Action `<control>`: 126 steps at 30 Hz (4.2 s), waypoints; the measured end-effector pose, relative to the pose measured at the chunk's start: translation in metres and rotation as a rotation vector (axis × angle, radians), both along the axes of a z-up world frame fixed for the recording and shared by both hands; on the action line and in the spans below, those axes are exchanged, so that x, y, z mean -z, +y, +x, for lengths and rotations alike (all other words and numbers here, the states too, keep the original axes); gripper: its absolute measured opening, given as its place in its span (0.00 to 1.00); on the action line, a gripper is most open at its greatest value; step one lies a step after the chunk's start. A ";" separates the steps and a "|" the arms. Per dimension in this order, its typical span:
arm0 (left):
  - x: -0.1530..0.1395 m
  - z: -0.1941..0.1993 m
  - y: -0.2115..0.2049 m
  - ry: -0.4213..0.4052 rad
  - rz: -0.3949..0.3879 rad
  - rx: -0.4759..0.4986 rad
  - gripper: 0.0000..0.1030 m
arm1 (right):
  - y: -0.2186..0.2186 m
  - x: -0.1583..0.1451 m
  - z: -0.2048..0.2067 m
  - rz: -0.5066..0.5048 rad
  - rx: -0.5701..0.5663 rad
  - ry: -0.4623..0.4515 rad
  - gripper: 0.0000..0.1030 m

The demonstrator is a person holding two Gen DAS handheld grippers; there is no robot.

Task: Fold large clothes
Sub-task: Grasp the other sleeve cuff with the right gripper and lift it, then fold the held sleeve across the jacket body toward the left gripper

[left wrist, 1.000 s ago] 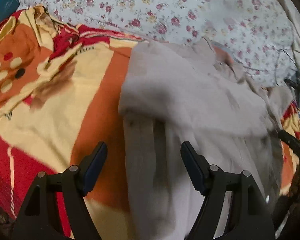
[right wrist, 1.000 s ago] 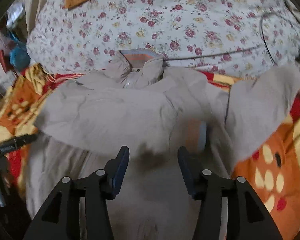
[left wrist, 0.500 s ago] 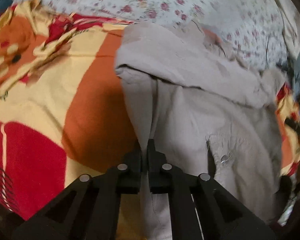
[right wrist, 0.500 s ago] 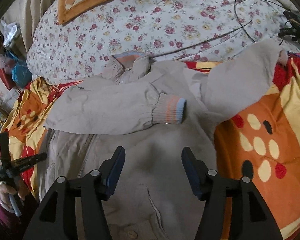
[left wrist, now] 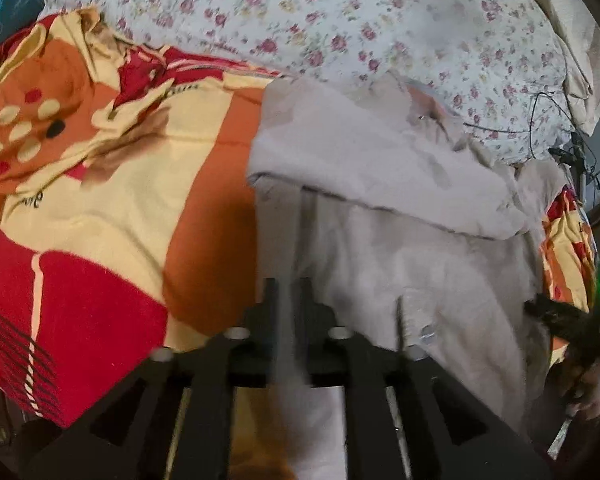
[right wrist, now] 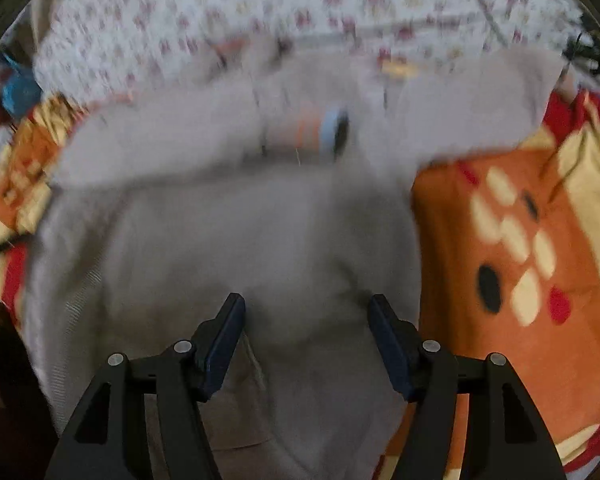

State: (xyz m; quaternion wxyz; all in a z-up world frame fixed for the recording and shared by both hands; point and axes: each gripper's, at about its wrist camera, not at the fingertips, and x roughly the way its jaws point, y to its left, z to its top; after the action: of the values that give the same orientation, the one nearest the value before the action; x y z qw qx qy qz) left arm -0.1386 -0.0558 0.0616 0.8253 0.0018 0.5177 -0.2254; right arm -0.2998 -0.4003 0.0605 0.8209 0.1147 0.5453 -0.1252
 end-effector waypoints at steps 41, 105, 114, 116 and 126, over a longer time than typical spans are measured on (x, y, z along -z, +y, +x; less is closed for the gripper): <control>0.015 0.046 -0.061 0.096 -0.043 -0.056 0.61 | -0.332 -0.054 0.055 0.040 0.672 -0.447 0.76; 0.005 0.079 -0.194 0.272 -0.235 -0.040 0.16 | -0.048 -0.053 -0.027 0.318 0.042 -0.382 0.76; -0.060 0.104 -0.104 0.137 -0.326 -0.081 0.15 | -0.057 -0.067 -0.023 0.236 0.064 -0.393 0.77; -0.047 0.117 -0.085 0.160 -0.296 -0.124 0.15 | -0.057 -0.063 -0.012 0.200 0.062 -0.371 0.77; -0.001 0.127 -0.067 0.223 -0.249 -0.178 0.16 | -0.064 -0.057 0.049 0.208 0.063 -0.369 0.64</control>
State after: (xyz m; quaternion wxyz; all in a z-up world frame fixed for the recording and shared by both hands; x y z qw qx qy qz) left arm -0.0118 -0.1224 0.0625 0.7733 -0.1713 0.5722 -0.2127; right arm -0.2508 -0.4644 0.1174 0.8863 0.2366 0.3919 -0.0708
